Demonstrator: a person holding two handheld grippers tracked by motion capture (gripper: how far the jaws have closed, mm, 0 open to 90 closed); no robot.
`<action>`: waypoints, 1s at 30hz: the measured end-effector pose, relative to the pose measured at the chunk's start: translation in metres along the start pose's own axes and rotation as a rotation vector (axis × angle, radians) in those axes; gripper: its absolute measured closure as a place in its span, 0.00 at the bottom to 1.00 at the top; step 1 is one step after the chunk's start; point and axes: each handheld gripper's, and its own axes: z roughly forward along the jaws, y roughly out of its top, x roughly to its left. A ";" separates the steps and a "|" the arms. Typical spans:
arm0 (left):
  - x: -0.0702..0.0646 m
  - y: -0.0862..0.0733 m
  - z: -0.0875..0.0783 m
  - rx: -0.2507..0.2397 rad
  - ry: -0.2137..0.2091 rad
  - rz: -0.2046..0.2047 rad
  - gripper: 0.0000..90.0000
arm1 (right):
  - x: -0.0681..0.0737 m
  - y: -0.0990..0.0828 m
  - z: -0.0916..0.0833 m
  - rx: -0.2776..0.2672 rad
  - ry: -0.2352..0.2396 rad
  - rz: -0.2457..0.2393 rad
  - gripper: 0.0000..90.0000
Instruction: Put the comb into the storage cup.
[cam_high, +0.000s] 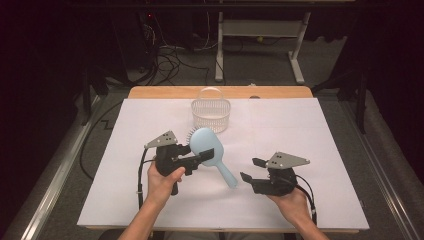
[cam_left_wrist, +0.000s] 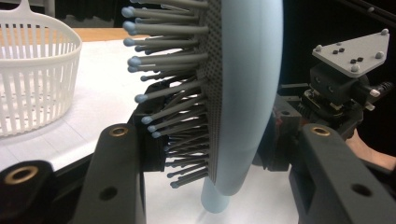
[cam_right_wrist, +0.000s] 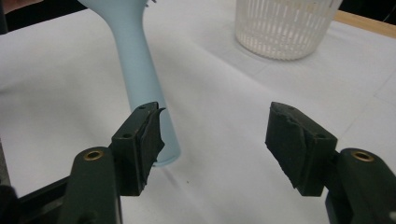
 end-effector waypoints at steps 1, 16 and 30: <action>0.000 0.000 0.000 0.000 0.000 0.000 0.59 | 0.000 0.000 0.000 0.000 0.000 0.000 0.40; 0.002 0.004 -0.008 -0.017 0.019 -0.003 0.59 | -0.026 -0.014 -0.026 -0.029 -0.076 0.051 0.39; 0.005 0.007 -0.012 -0.024 0.040 -0.019 0.59 | -0.055 -0.036 -0.052 -0.079 -0.166 0.099 0.39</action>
